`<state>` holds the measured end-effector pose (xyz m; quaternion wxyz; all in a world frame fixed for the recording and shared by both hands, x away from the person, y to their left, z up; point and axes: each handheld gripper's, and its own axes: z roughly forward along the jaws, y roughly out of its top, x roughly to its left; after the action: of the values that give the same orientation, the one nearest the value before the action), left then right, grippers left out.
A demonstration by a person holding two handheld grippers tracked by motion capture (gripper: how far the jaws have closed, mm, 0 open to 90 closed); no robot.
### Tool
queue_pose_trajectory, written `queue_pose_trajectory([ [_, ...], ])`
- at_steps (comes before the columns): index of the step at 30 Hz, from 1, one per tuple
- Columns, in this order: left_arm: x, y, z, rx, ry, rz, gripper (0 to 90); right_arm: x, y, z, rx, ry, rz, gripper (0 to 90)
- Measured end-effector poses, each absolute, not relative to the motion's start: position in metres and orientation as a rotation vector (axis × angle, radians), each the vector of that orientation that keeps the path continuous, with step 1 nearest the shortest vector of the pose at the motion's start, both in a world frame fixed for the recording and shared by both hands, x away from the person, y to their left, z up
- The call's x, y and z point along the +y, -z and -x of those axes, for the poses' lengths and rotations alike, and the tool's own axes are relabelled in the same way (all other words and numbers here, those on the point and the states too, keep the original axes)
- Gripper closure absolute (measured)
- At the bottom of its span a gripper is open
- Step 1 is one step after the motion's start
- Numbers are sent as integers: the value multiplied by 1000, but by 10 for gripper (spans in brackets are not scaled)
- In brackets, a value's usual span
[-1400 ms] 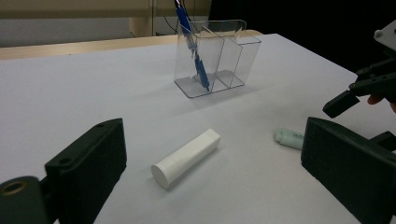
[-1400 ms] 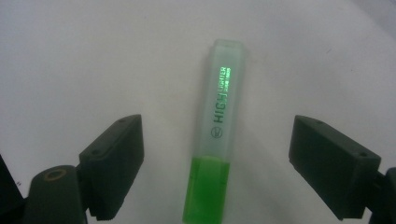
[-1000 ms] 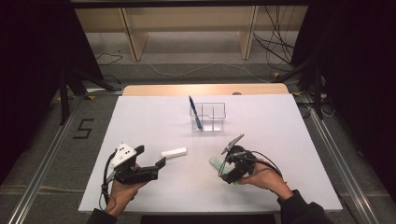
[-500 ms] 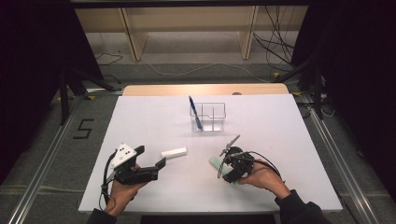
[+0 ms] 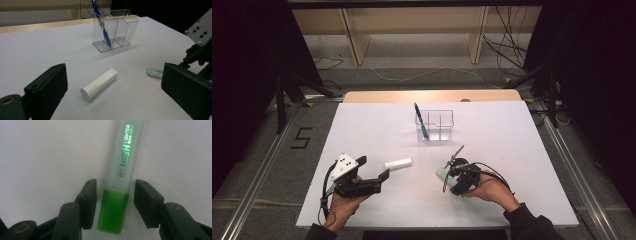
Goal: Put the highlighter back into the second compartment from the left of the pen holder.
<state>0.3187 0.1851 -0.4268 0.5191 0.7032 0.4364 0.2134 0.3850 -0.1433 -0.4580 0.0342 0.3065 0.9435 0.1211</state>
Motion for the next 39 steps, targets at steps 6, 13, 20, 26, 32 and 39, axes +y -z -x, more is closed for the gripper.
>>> queue_pose_trajectory([
  [6,185,427,-319,1047,-510,-1687,62,-142,459,-386,2899,-352,-928,587],
  [13,184,427,-319,1045,-513,-1690,62,-138,458,-387,2907,-319,-908,626],
  [20,184,427,-319,1047,-512,-1687,62,-134,458,-387,2919,-298,-873,669],
  [26,184,428,-319,1052,-508,-1686,62,-133,457,-385,2916,-289,-817,671],
  [32,185,427,-320,1043,-508,-1690,62,-130,455,-379,2893,-293,-707,673],
  [39,182,426,-321,1031,-491,-1710,62,-127,446,-370,2845,-347,-586,673],
])
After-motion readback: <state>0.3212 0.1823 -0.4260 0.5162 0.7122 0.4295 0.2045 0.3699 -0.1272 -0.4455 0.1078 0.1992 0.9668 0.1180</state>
